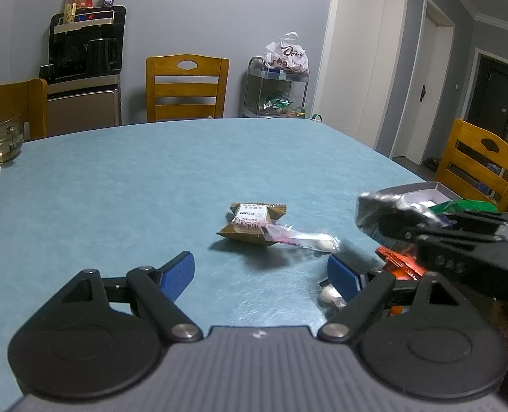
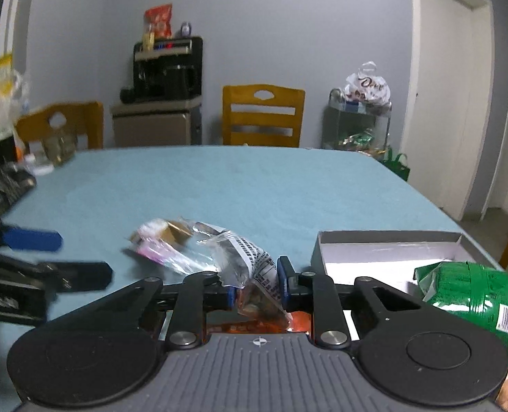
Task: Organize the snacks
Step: 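Grasp the orange wrapped packet with the left tool while right tool lifts the clear bag, then carry the orange packet and clear bag over the gray box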
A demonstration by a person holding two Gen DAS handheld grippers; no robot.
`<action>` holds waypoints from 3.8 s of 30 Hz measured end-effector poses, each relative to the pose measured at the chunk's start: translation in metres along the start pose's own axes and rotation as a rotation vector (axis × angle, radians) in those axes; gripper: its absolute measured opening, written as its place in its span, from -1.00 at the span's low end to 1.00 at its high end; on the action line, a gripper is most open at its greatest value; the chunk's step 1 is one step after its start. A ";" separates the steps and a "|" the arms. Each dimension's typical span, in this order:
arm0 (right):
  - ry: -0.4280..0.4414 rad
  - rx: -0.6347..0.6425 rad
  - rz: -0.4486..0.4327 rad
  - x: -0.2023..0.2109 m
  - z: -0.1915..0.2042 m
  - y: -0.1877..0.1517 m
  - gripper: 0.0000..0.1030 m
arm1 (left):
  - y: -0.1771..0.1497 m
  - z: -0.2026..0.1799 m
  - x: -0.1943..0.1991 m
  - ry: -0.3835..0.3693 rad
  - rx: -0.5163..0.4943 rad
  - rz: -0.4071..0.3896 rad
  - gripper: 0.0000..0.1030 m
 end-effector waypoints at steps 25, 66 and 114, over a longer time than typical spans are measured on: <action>0.158 -0.219 -0.070 0.090 -0.053 0.015 -0.55 | -0.013 -0.111 0.000 -0.274 -0.323 -0.023 0.65; 0.151 -0.316 -0.147 0.105 -0.088 0.021 -0.55 | 0.024 -0.120 0.004 -0.257 -0.223 -0.097 -0.35; 0.035 -0.606 -0.089 0.041 -0.172 0.004 -0.55 | 0.066 -0.197 -0.081 -0.243 -0.185 -0.026 -0.35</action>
Point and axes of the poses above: each gripper's, at about its wrist camera, not at the fingertips, and x roughly against the way its jaws point, z to its left, y to its top, the point moved 9 cm from there along -x, roughly the way its jaws point, and after that the axes turned 6 degrees about y, right-handed, at the moved point
